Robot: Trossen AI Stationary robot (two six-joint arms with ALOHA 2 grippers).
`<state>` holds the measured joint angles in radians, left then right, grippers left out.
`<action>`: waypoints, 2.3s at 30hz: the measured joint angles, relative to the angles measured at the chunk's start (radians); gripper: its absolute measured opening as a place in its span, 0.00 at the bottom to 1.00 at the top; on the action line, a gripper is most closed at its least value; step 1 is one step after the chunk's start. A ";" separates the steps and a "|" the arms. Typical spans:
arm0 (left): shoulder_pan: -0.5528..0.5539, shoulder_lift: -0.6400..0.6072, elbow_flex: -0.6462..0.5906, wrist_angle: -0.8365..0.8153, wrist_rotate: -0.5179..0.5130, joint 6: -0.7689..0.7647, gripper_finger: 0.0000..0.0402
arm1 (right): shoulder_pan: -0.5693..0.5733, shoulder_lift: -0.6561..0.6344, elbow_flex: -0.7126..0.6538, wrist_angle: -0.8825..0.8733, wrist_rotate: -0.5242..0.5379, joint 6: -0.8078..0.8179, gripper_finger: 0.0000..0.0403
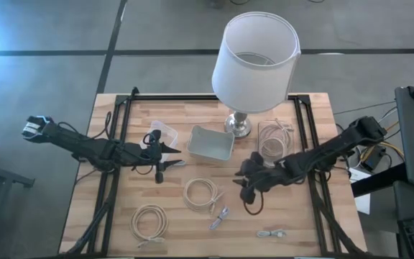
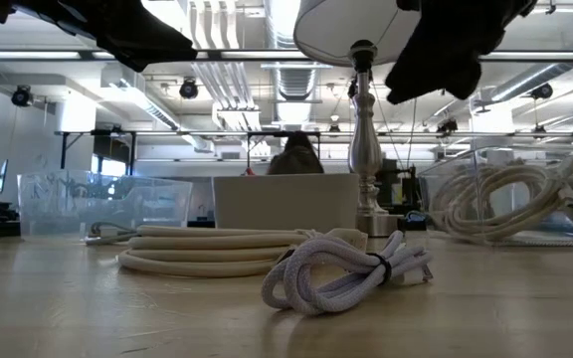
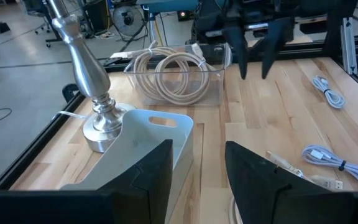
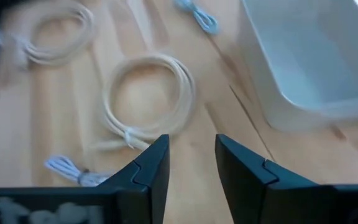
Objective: Pick & Place USB Port
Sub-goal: Put the top light brown HDMI cable into the gray bin
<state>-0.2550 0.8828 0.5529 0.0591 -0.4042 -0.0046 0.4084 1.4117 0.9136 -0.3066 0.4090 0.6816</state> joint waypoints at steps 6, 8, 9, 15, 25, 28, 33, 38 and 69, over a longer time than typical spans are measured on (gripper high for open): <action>0.000 0.000 0.000 0.000 0.000 0.000 0.38 | -0.001 0.026 -0.095 0.312 -0.045 -0.159 0.29; 0.000 0.000 0.000 -0.001 0.000 0.000 0.38 | -0.001 0.028 -0.103 0.330 -0.044 -0.181 0.30; 0.000 0.000 0.000 0.000 0.000 0.000 0.38 | -0.004 0.028 -0.103 0.337 -0.043 -0.190 0.30; 0.000 0.000 0.000 -0.002 0.000 0.000 0.38 | -0.015 0.027 -0.103 0.378 -0.040 -0.241 0.31; 0.000 0.000 0.000 -0.007 0.000 0.000 0.38 | -0.037 0.027 -0.103 0.399 -0.017 -0.340 0.37; 0.000 0.000 0.000 -0.007 0.000 0.000 0.38 | -0.037 0.027 -0.103 0.400 -0.033 -0.361 0.41; 0.000 0.000 0.000 -0.007 0.000 0.000 0.38 | -0.037 0.049 -0.103 0.472 -0.052 -0.382 0.48; 0.000 0.000 0.000 -0.008 0.000 0.000 0.38 | -0.036 0.145 -0.079 0.575 -0.099 -0.422 0.51; 0.000 0.016 -0.003 -0.016 -0.014 -0.057 0.38 | -0.050 0.726 0.541 0.070 -0.358 -0.476 0.51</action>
<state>-0.2546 0.8986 0.5503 0.0434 -0.4183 -0.0618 0.3587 2.1373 1.4542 -0.2369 0.0513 0.2054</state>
